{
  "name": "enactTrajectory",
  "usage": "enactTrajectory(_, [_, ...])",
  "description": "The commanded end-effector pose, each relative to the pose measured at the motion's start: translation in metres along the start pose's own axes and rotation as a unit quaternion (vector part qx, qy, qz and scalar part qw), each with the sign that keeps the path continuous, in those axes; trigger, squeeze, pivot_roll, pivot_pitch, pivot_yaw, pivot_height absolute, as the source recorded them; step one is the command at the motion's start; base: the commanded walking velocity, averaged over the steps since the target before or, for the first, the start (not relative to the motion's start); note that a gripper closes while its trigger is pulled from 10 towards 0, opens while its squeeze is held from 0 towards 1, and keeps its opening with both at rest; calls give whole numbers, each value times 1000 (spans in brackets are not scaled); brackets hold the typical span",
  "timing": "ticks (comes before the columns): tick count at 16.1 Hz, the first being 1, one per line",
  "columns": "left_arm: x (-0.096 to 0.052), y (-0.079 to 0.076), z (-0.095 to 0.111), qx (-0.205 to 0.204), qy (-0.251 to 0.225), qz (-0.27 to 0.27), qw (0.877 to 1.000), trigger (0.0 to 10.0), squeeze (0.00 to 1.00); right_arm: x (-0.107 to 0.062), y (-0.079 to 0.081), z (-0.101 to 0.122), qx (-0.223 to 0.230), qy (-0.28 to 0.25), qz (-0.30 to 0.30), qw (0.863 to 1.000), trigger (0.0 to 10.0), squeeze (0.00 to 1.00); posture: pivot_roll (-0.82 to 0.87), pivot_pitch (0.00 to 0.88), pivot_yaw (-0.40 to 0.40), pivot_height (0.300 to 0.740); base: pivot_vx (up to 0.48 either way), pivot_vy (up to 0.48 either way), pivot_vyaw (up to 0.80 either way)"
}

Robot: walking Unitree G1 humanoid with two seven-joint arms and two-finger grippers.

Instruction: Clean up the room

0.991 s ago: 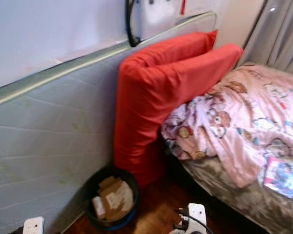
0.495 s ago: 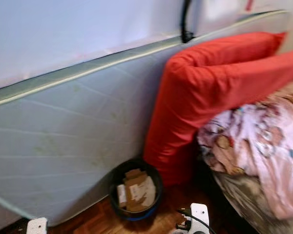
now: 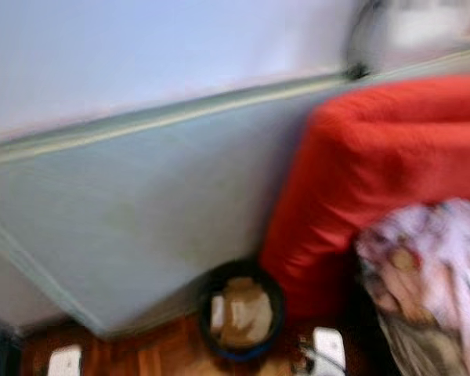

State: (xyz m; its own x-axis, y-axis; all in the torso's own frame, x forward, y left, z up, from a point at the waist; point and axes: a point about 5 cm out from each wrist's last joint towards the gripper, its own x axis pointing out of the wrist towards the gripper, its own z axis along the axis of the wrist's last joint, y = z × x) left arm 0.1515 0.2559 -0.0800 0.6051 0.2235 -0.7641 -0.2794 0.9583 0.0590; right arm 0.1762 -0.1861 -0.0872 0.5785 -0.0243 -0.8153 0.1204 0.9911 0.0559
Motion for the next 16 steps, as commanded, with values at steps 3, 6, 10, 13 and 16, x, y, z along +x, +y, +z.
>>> enactTrajectory(3, [-1, -2, -4, 2, 10, 0, 1000, 10000, 0, 1, 3, 2, -1, -3, 5, 1000, 10000, 0, 86, 0, -16, 740, 0, 0, 729])
enactTrajectory(6, [0, -6, -5, 1, 11, -2, 1000, 10000, 0, 1, 2, 2, 3, -3, 2, 1000, 10000, 0, 88, 0, -19, 740, 0, 0, 454])
enactTrajectory(10, [-1, -3, -7, 0, 13, -2, 1000, 10000, 0, 0, 2, 1, 15, -5, -3, 1000, 10000, 0, 86, 0, -17, 740, 0, 0, 0])
enactTrajectory(13, [-3, 6, -7, -1, 10, -2, 1000, 10000, 0, 0, 3, 1, 21, -6, -6, 1000, 10000, 0, 84, 0, -13, 740, 0, 0, 0])
enactTrajectory(16, [-1, 1, -3, 0, 5, -6, 1000, 10000, 0, 1, 3, 1, 19, -5, -7, 1000, 10000, 0, 87, 0, -11, 740, 0, 0, 0])
